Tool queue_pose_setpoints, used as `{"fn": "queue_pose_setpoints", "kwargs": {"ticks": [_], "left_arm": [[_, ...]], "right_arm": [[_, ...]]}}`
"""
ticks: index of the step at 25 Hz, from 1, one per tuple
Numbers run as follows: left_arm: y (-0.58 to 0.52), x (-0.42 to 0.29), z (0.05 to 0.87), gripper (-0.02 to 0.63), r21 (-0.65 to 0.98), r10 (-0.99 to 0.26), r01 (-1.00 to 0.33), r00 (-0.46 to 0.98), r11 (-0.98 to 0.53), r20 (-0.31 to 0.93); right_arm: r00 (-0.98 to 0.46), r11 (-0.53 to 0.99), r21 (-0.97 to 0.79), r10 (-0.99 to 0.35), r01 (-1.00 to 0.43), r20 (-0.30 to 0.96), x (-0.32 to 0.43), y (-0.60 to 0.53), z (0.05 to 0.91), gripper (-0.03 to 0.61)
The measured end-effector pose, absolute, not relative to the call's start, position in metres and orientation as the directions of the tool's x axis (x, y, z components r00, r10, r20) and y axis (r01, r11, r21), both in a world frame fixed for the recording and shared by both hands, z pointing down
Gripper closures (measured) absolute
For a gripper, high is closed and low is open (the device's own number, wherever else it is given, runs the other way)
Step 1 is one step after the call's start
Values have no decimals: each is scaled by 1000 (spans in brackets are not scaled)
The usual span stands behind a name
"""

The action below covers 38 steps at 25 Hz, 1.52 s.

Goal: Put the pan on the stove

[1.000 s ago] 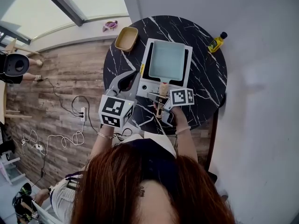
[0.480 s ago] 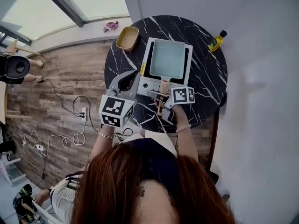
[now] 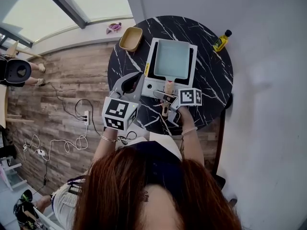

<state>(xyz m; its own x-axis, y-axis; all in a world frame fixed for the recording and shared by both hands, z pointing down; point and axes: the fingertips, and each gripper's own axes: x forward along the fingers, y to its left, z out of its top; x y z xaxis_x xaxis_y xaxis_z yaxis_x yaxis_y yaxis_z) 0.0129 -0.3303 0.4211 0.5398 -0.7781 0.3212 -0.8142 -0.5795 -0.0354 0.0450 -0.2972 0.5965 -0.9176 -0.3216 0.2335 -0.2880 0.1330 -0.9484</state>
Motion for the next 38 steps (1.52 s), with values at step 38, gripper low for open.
{"fn": "queue_pose_setpoints", "kwargs": {"ticks": [38], "left_arm": [[-289,12,407,603,-22,-754,-782,592,-622,285]], "right_arm": [[-820,40,-938,-499,-346,281,90,-276,592,417]]}}
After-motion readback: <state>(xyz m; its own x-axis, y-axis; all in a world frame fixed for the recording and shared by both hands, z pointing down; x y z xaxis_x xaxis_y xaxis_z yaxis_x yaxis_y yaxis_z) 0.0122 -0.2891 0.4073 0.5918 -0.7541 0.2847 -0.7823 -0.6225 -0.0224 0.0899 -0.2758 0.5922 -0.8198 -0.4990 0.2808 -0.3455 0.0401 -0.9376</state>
